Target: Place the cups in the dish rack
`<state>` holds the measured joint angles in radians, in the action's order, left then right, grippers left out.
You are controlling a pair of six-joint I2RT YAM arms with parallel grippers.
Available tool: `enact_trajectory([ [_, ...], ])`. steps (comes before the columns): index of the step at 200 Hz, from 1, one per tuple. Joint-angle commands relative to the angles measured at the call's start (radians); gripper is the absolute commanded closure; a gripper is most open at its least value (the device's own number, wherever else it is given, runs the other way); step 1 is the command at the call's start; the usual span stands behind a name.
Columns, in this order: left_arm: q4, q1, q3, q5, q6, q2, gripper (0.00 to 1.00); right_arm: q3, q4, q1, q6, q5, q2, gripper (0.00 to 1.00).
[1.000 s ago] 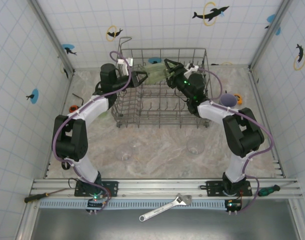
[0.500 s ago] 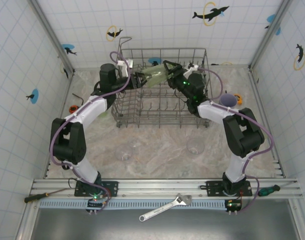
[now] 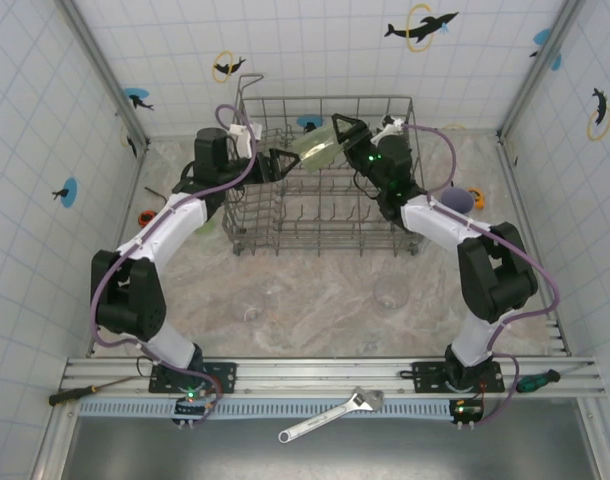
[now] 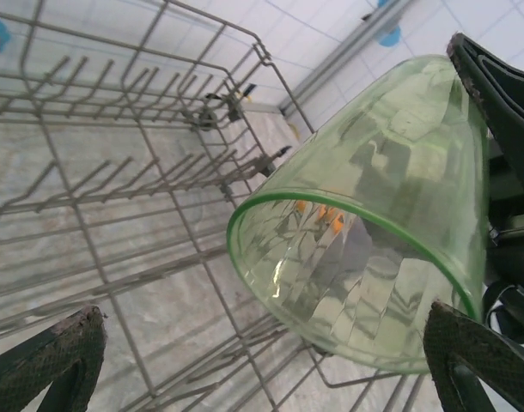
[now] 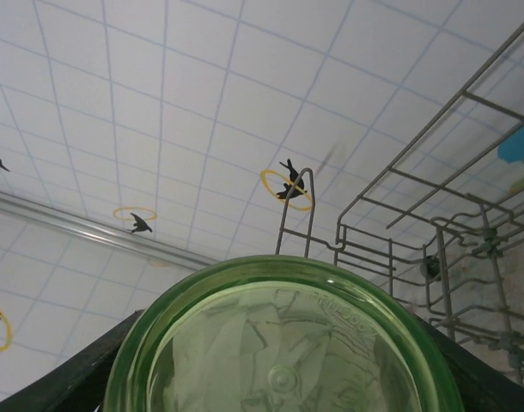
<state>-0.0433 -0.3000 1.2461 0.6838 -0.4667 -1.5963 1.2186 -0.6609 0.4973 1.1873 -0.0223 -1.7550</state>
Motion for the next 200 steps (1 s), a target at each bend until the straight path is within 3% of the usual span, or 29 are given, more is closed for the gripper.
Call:
enact_trajectory([
  [1,0.039,-0.002,0.039,-0.100,0.048,0.090,0.03,0.064,0.074,0.007,-0.132,0.054,0.039,0.56],
  [108,0.154,-0.002,-0.019,-0.452,0.187,0.223,0.03,0.422,0.402,0.113,-0.616,0.240,-0.126,0.57],
  [148,0.134,-0.002,-0.068,-0.469,0.189,0.269,0.03,0.588,0.493,0.145,-0.800,0.351,-0.241,0.57],
  [200,0.142,-0.002,-0.070,-0.452,0.179,0.278,0.03,0.679,0.494,0.149,-0.942,0.446,-0.343,0.57],
])
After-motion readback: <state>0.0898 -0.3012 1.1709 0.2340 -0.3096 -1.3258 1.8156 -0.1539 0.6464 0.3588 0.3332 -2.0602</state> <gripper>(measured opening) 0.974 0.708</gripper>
